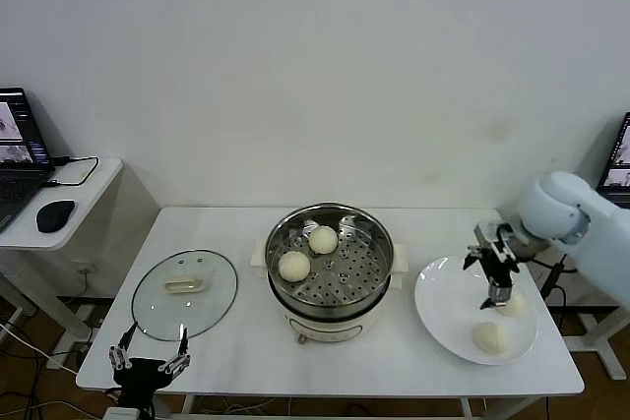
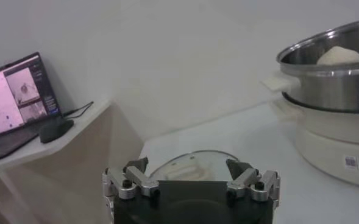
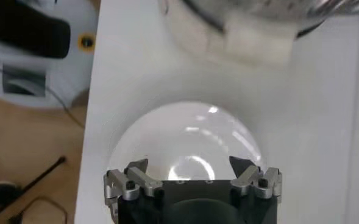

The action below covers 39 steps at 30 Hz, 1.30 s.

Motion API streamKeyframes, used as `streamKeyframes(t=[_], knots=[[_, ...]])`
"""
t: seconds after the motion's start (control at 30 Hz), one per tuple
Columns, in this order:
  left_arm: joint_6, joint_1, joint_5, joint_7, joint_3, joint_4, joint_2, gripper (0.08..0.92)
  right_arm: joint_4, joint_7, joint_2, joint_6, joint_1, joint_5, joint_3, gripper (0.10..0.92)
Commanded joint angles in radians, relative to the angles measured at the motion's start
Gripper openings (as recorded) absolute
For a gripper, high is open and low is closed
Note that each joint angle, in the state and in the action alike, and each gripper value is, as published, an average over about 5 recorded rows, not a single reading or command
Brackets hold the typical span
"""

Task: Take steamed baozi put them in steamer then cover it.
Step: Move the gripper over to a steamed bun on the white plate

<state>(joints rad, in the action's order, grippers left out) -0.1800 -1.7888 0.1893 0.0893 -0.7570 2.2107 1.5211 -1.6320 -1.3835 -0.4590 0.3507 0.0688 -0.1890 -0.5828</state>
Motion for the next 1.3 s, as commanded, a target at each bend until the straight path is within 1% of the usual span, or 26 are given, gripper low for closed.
streamKeyframes(t=[0.03, 0.27, 0.57, 1.3], knots=[[0.0, 0.002, 0.005, 0.003, -0.003, -0.015, -0.003, 0.823, 0.052, 0.008, 0.011, -0.032, 0.196, -0.141, 0.069, 0.823], [-0.006, 0.019, 0.009, 0.012, -0.011, -0.027, -0.007, 0.823, 0.133, 0.02, -0.035, -0.034, 0.253, -0.166, 0.098, 0.823], [-0.006, 0.038, 0.025, 0.016, -0.002, -0.056, -0.007, 0.823, 0.191, 0.024, -0.052, -0.047, 0.26, -0.191, 0.093, 0.823], [-0.008, 0.051, 0.031, 0.018, 0.002, -0.077, -0.007, 0.823, 0.227, 0.074, -0.107, -0.048, 0.304, -0.195, 0.107, 0.823]])
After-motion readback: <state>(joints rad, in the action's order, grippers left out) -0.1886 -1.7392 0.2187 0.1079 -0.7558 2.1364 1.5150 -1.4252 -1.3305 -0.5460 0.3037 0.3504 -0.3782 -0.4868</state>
